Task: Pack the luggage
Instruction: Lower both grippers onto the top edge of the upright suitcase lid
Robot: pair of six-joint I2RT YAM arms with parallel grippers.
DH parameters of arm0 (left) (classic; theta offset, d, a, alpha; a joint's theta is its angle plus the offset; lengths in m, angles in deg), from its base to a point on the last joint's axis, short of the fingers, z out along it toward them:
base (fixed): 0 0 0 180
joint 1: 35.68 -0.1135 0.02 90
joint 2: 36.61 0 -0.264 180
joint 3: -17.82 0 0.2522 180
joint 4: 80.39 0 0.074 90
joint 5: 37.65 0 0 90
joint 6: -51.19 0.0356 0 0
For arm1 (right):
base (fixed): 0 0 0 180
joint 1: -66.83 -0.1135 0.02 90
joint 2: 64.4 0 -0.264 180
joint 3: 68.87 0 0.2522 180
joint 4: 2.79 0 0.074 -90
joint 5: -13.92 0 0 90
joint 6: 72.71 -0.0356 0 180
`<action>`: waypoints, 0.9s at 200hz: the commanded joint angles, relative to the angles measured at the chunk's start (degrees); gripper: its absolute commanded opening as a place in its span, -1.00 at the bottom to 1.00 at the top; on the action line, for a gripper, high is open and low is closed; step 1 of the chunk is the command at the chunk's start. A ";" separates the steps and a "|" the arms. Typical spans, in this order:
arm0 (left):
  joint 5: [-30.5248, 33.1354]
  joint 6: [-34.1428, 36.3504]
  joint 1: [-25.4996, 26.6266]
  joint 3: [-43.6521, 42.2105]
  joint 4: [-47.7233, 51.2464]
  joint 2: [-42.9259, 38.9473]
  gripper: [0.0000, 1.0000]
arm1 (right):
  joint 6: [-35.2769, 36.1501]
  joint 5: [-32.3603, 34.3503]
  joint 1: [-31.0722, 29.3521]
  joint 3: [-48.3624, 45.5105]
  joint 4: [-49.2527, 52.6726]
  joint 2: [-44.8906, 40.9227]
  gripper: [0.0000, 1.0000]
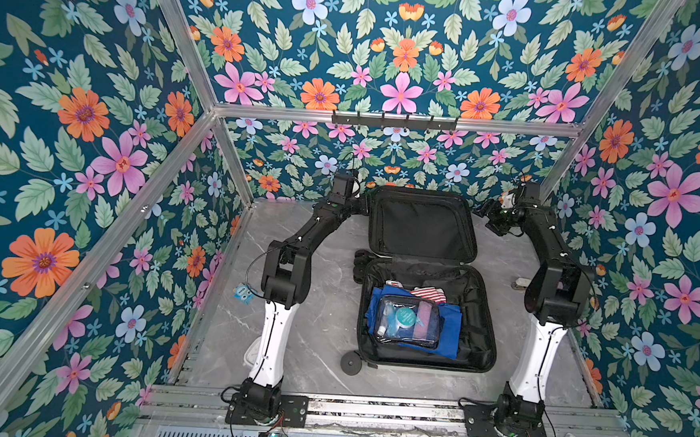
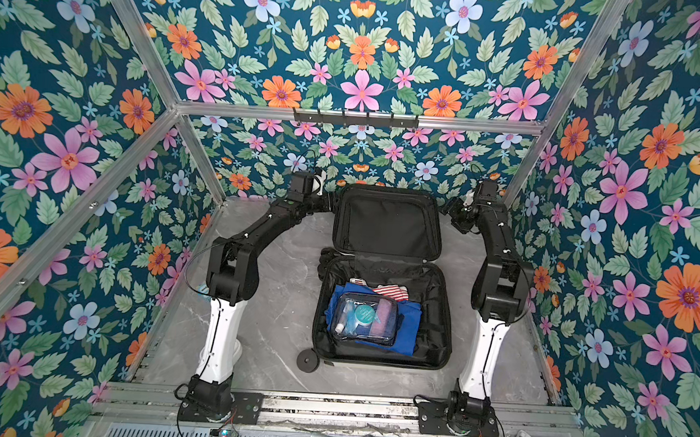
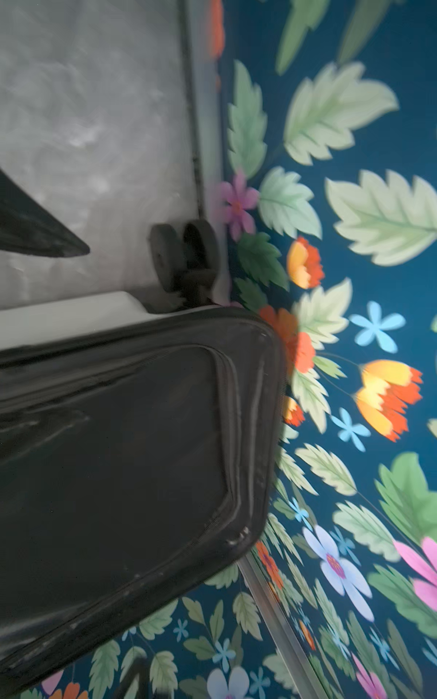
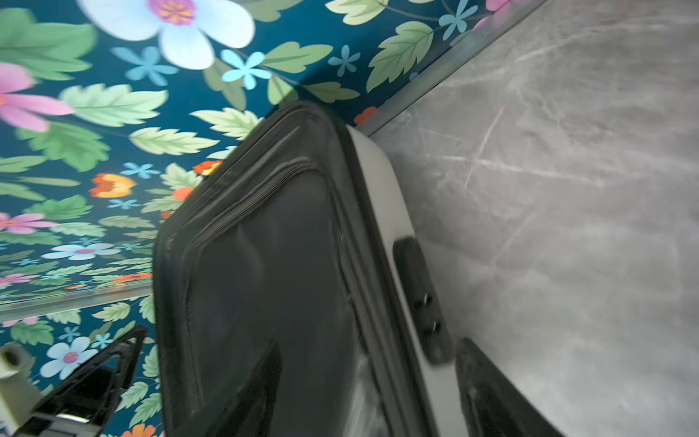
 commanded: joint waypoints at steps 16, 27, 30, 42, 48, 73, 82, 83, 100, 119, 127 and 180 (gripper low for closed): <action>-0.20 -0.85 -0.28 4.75 -5.72 5.11 0.29 | 1.66 -1.19 -0.04 15.62 5.73 11.49 0.46; 0.25 -1.73 -0.41 4.81 -7.17 5.99 0.29 | 1.29 -2.06 -0.03 20.41 6.67 14.97 0.47; 0.43 -1.93 -0.41 4.85 -7.51 6.31 0.29 | 1.17 -2.40 -0.07 21.66 6.86 15.78 0.48; 0.47 -2.76 -0.58 5.04 -8.92 7.35 0.29 | 0.24 -3.58 -0.04 25.66 6.84 18.68 0.51; 0.38 -3.07 -0.67 5.41 -9.37 7.96 0.27 | -0.43 -4.18 -0.01 26.91 6.25 19.69 0.53; -0.62 -3.87 -0.67 6.81 -11.11 9.52 0.20 | -4.26 -7.41 -0.06 27.53 0.85 21.86 0.56; -1.22 -4.19 -0.72 7.04 -11.75 9.87 0.18 | -5.43 -8.46 -0.06 27.40 -1.02 22.41 0.53; -1.30 -4.22 -0.73 7.13 -11.83 9.89 0.18 | -5.63 -8.55 -0.08 27.38 -1.32 22.48 0.53; -2.45 -4.32 -0.68 7.83 -12.76 10.51 0.11 | -7.67 -9.99 -0.07 27.84 -4.40 23.63 0.36; -3.62 -4.70 -0.71 9.73 -12.74 11.84 0.02 | -9.07 -11.31 -0.01 28.81 -6.26 24.97 0.13; -3.99 -4.85 -0.63 10.48 -12.62 12.35 -0.02 | -9.33 -11.88 -0.12 29.40 -6.65 25.45 0.02; -5.33 -5.22 -0.56 13.11 -12.61 13.44 -0.51 | -10.05 -13.83 -0.79 29.90 -8.70 25.11 -0.55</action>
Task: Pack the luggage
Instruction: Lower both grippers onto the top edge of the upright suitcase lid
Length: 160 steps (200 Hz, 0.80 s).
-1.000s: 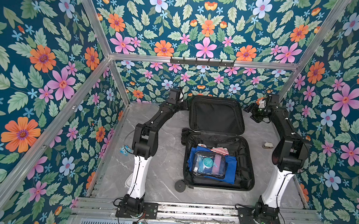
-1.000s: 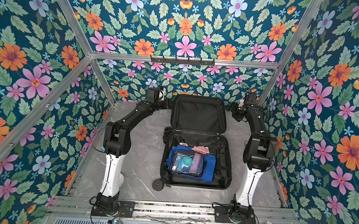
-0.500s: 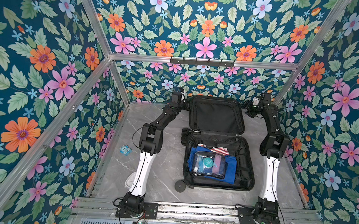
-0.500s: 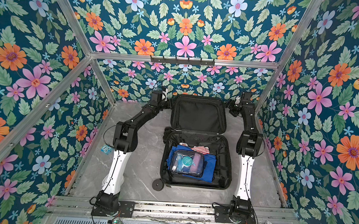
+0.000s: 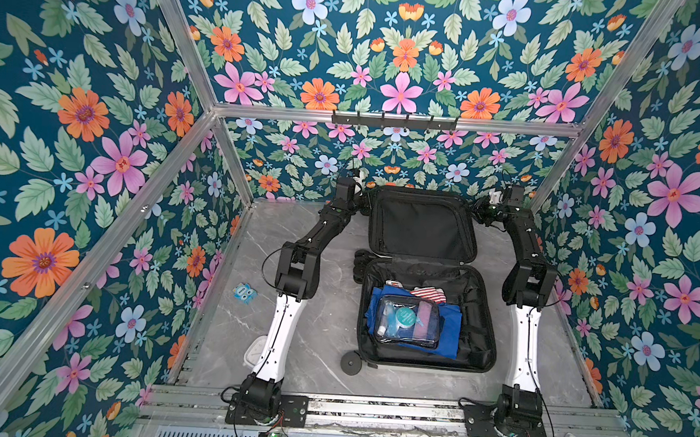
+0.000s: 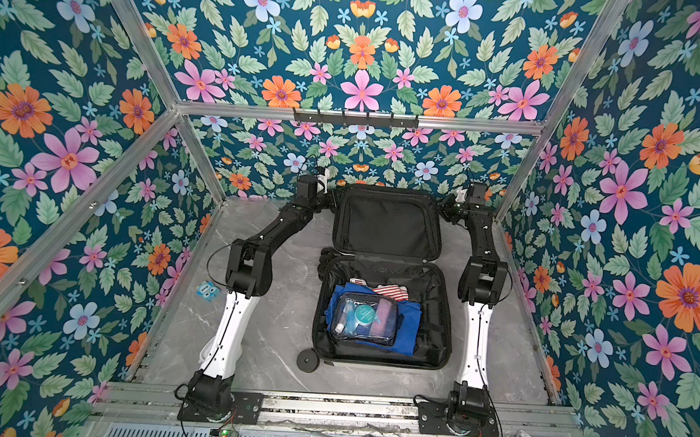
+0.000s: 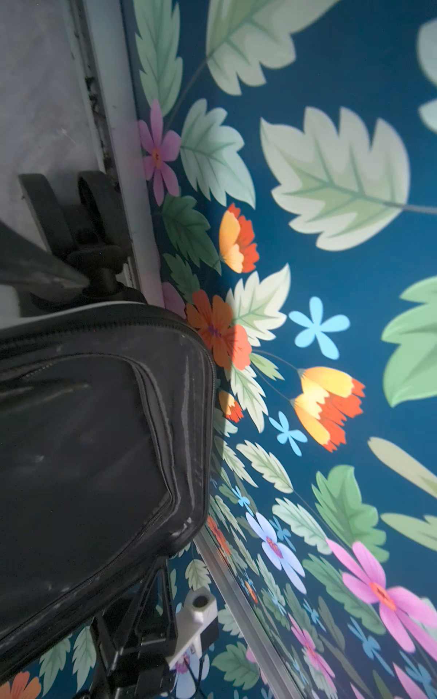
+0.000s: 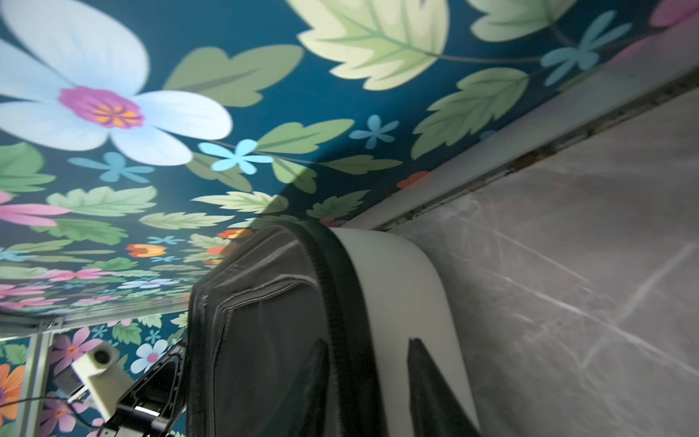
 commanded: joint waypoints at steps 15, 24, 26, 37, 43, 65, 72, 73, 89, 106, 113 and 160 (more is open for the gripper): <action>-1.38 0.02 0.27 1.08 -1.18 -0.54 -0.68 | -0.75 -2.47 -0.86 0.31 -3.13 -1.31 -0.68; -1.37 0.27 0.40 1.03 -1.11 -1.02 -0.77 | -0.36 -2.38 -1.26 0.29 -2.82 -1.98 -0.76; -1.37 0.34 0.45 1.01 -1.07 -1.10 -0.79 | -0.28 -2.34 -1.39 0.23 -2.79 -2.24 -0.78; -1.38 0.62 0.47 0.92 -0.66 -1.71 -0.89 | -0.25 -2.47 -1.73 -0.32 -2.84 -3.18 -0.87; -1.54 0.74 0.55 0.92 -0.41 -2.12 -0.95 | -0.26 -2.56 -1.89 -0.83 -2.89 -3.84 -0.92; -1.55 1.68 0.66 -0.88 -0.02 -4.41 -1.00 | -0.49 -2.63 -2.39 -2.93 -3.50 -6.65 -1.00; -1.55 1.99 0.81 -2.07 -0.33 -5.29 -1.00 | -0.60 -2.64 -2.60 -3.87 -3.82 -7.60 -1.00; -1.55 2.01 0.81 -2.24 -0.40 -5.41 -1.00 | -0.60 -2.60 -2.60 -3.98 -3.83 -7.73 -1.00; -0.57 2.44 0.75 -4.76 -0.30 -7.26 -1.00 | -0.59 -2.09 -2.95 -5.42 -4.10 -9.53 -1.00; 2.93 3.58 0.67 -5.58 2.94 -8.37 -0.83 | -0.65 -1.93 -3.04 -5.46 -3.41 -10.19 -1.00; 5.57 4.12 0.58 -5.51 5.08 -8.70 -0.64 | -0.48 -1.79 -3.05 -5.19 -2.76 -10.18 -1.00; 12.23 2.63 -1.64 -4.72 17.36 -8.60 0.07 | 0.45 -1.33 -3.04 -5.16 -1.14 -9.71 -1.00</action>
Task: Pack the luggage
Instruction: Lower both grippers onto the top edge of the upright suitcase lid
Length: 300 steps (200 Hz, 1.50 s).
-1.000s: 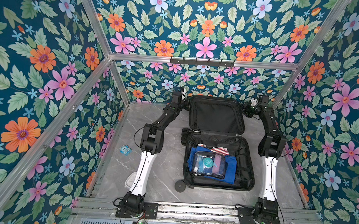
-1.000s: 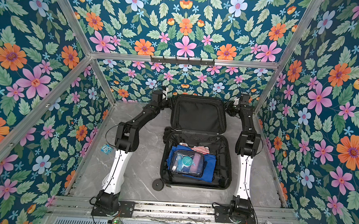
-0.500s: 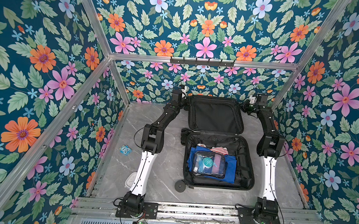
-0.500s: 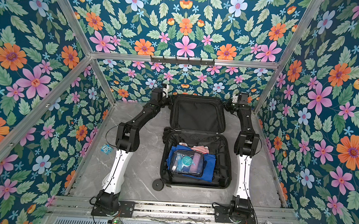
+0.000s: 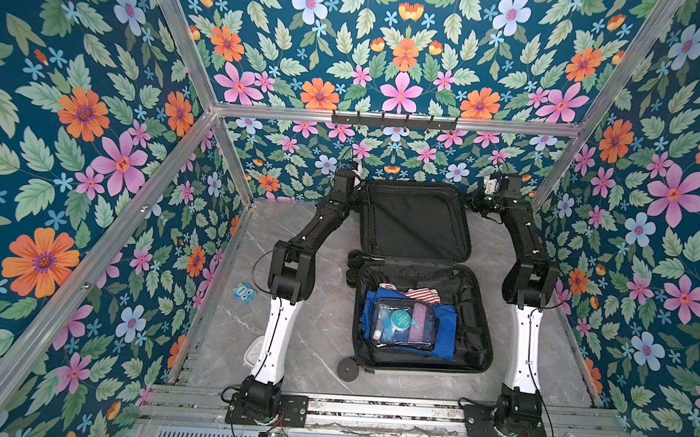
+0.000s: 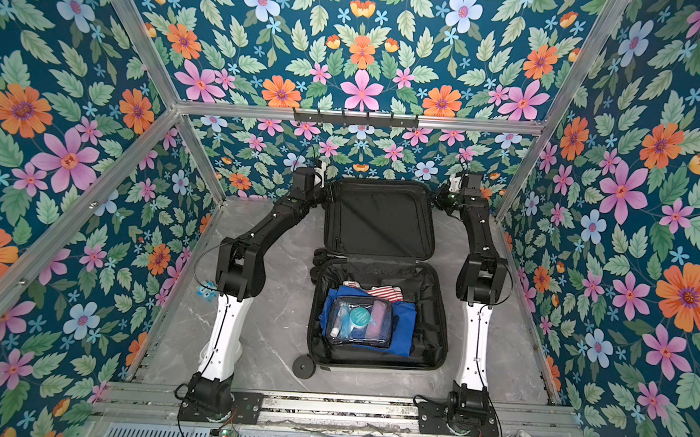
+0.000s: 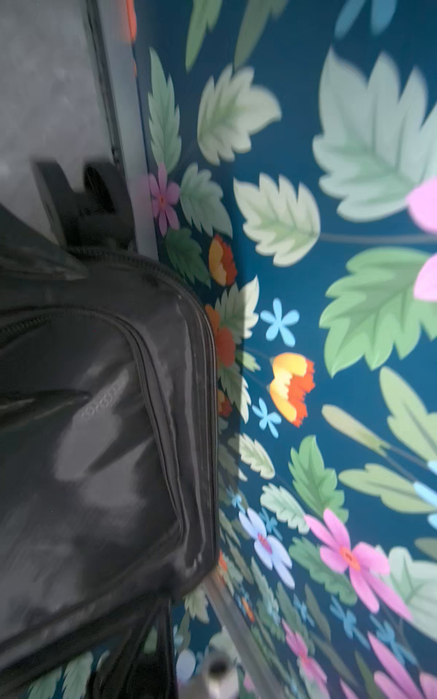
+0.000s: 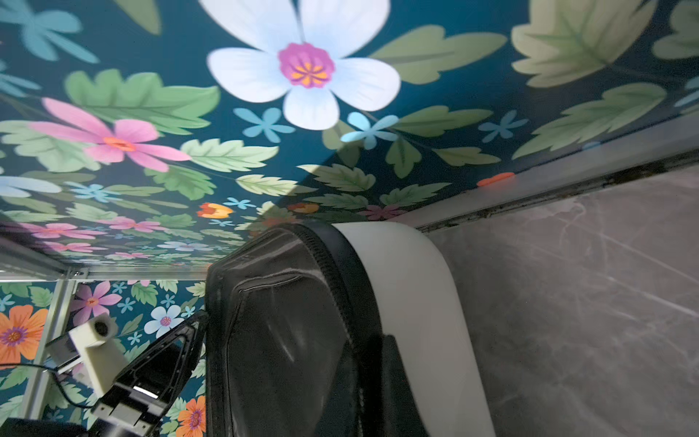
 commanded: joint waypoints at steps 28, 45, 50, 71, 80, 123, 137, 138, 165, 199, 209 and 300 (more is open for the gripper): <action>-1.44 -2.01 -2.30 0.78 7.61 2.12 0.08 | -2.80 -2.05 -0.22 1.75 -0.51 0.51 -1.00; -3.95 -2.29 -2.27 0.78 5.59 2.34 0.02 | -2.89 -2.21 -0.25 2.39 -0.48 0.93 -1.00; -4.37 -2.37 -2.27 0.85 5.09 2.35 0.01 | -2.97 -2.30 -0.28 2.39 -0.62 0.89 -1.00; -6.79 -2.39 -2.18 1.03 2.87 2.17 -0.06 | -2.89 -2.51 -0.36 2.40 -0.81 0.83 -1.00; -7.98 -2.43 -2.18 1.24 2.08 2.23 -0.09 | -2.74 -2.68 -0.44 2.41 -0.71 0.79 -1.00; -9.84 -3.01 -1.97 3.90 3.55 3.66 -0.55 | -2.01 -3.11 -1.03 1.23 -0.57 -0.16 -1.00; -8.56 -2.70 -1.74 3.42 3.82 3.11 -0.89 | -1.76 -3.09 -1.15 0.28 -0.69 -1.13 -1.00; -8.46 -2.63 -1.65 3.33 3.74 3.03 -0.91 | -1.76 -3.11 -1.15 0.24 -0.75 -1.19 -1.00; -5.87 -1.04 -0.72 -0.08 2.16 -0.55 -1.00 | -1.34 -4.08 -1.24 -2.73 -1.77 -4.07 -1.00; -3.62 0.31 -0.49 -9.04 -4.78 -7.56 -1.00 | -0.46 -4.27 -1.40 -8.09 -3.90 -9.12 -1.00; -4.07 0.88 -0.53 -10.73 -6.10 -8.94 -1.00 | -0.10 -4.27 -1.41 -9.16 -4.35 -10.45 -1.00; -3.70 3.84 -0.03 -28.65 -21.31 -23.47 -1.00 | 5.39 0.49 -3.63 -27.97 -16.59 -26.23 -1.00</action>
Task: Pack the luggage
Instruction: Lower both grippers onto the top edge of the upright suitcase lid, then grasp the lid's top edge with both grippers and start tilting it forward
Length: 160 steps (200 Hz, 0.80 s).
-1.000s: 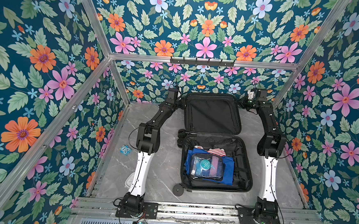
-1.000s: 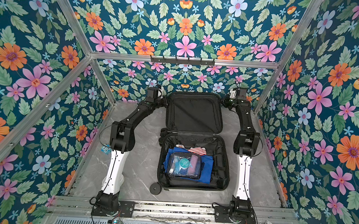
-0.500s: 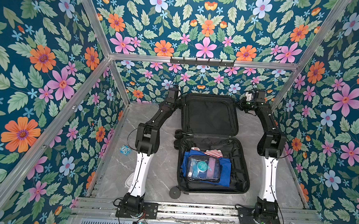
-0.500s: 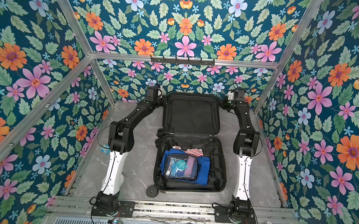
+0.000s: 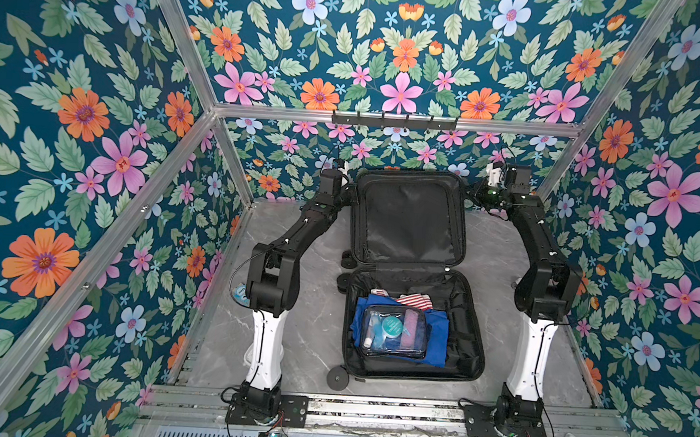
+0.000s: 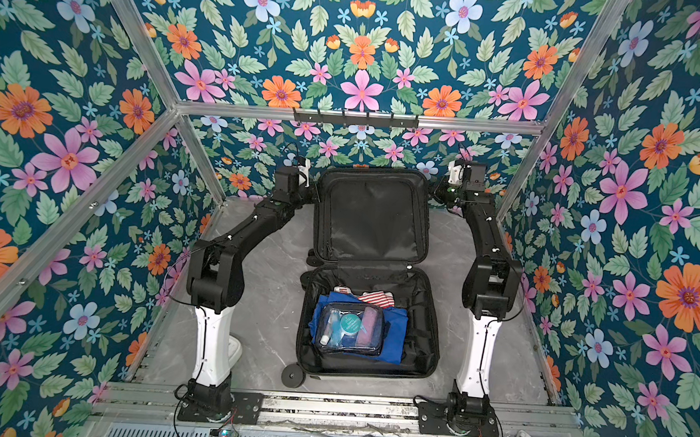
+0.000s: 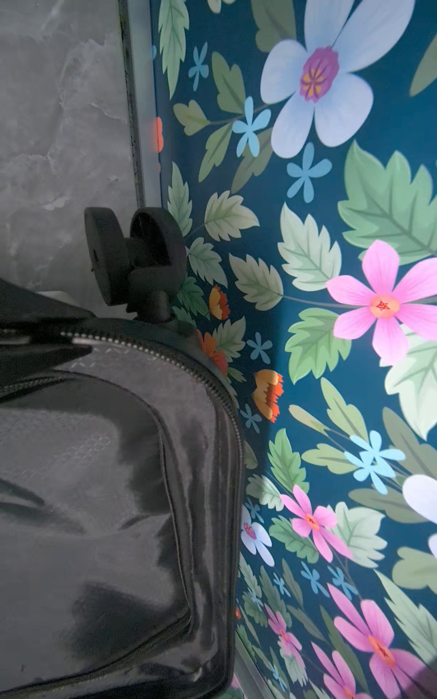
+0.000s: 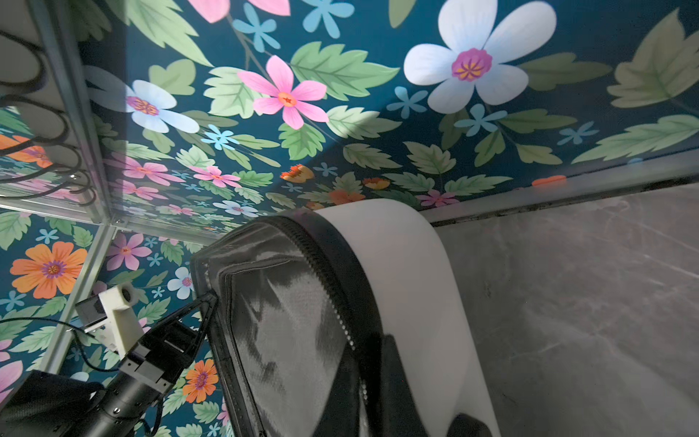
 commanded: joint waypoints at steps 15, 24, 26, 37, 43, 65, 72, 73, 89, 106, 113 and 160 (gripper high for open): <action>-3.60 3.76 0.86 -5.22 -11.33 -5.76 -1.00 | 2.31 0.24 -1.38 -7.19 -10.87 -6.99 -1.00; -3.02 4.70 1.18 -6.10 -11.53 -6.79 -1.00 | 2.89 0.97 -1.45 -9.49 -12.40 -8.81 -1.00; -2.87 4.94 1.29 -6.36 -11.57 -7.11 -1.00 | 3.05 1.09 -1.51 -10.00 -12.76 -9.19 -1.00; -2.22 6.38 1.86 -7.73 -12.02 -8.56 -1.00 | 3.48 1.72 -1.58 -13.19 -15.08 -11.38 -1.00; -2.10 7.31 2.23 -9.23 -13.17 -9.48 -1.00 | 3.78 2.14 -1.54 -14.95 -16.27 -12.69 -1.00; -1.72 9.38 3.26 -15.40 -18.40 -13.54 -1.00 | 5.21 3.63 -1.53 -21.08 -19.71 -17.07 -1.00; -1.70 9.77 3.38 -16.72 -18.82 -14.62 -1.00 | 5.62 4.00 -1.46 -22.94 -20.52 -18.37 -1.00; -1.70 9.78 3.39 -16.86 -18.89 -14.73 -1.00 | 5.72 4.08 -1.50 -23.19 -20.64 -18.55 -1.00; -2.88 9.63 3.35 -18.26 -18.58 -16.45 -1.00 | 6.99 4.59 -1.53 -27.40 -22.66 -21.62 -1.00; -3.84 9.82 3.44 -17.27 -15.36 -17.48 -1.00 | 7.82 5.15 -1.53 -32.98 -26.74 -25.29 -1.00; -4.09 10.15 3.49 -17.36 -14.55 -17.95 -1.00 | 8.11 5.28 -1.53 -35.25 -28.49 -26.90 -1.00; -6.74 12.04 4.35 -26.69 -21.87 -25.00 -1.00 | 10.59 5.99 -1.62 -46.22 -34.99 -36.72 -1.00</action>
